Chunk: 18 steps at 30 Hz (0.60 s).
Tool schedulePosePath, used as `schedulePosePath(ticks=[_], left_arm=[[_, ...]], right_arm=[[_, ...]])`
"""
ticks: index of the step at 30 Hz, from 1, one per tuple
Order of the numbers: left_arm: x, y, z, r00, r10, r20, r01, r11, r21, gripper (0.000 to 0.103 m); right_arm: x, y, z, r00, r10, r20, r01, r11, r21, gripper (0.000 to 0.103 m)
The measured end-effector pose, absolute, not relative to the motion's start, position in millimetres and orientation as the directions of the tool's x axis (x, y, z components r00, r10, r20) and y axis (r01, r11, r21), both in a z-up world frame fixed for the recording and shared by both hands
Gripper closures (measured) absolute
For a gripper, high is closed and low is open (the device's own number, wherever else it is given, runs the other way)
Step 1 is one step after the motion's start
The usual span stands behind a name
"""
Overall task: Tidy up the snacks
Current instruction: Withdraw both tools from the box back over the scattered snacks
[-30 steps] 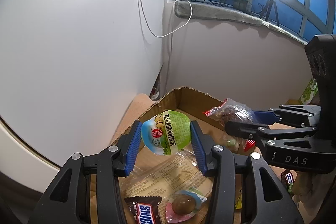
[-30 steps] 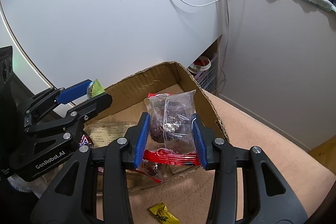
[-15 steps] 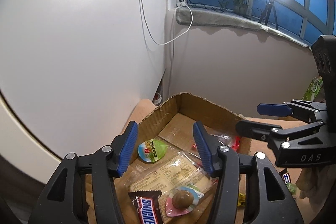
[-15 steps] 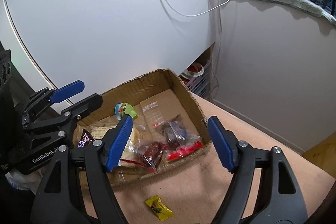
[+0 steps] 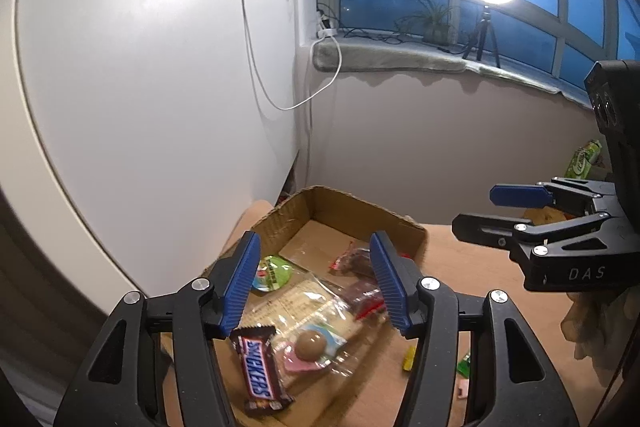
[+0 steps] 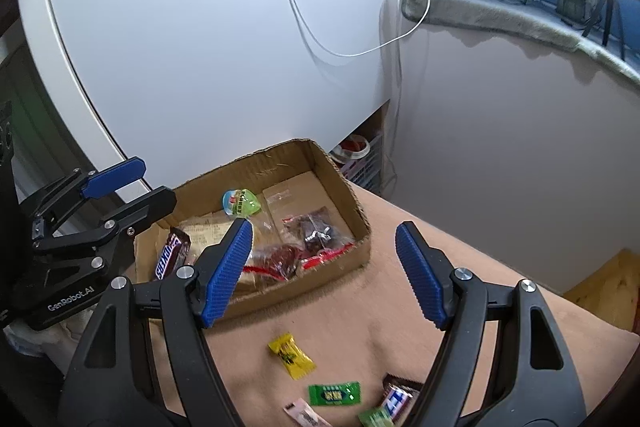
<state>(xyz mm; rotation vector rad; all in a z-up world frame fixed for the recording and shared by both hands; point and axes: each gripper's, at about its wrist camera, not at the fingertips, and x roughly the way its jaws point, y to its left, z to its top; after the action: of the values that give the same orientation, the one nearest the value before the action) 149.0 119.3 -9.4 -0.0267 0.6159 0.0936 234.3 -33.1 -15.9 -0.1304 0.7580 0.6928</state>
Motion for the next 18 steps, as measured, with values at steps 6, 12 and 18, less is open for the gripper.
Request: schedulePosePath(ticks=[6,12,18], left_arm=[[126.2,108.4,-10.6,0.825,0.029,-0.564,-0.068,0.996,-0.049,0.047],[96.6,87.6,-28.9,0.811,-0.022,-0.584,-0.045,0.994,-0.100,0.046],[78.3,68.5,-48.0,0.794,-0.035,-0.606,-0.051,0.991,-0.123,0.046]], right_arm=[[213.8,-65.6,-7.5,0.549,0.529,-0.647,-0.600,0.789,0.136,0.020],[189.4,-112.6,-9.4,0.593,0.500,-0.631,-0.557,0.821,0.126,0.019],[168.3,-157.9,-21.4,0.638,0.442,-0.630,-0.501,0.860,0.096,0.018]])
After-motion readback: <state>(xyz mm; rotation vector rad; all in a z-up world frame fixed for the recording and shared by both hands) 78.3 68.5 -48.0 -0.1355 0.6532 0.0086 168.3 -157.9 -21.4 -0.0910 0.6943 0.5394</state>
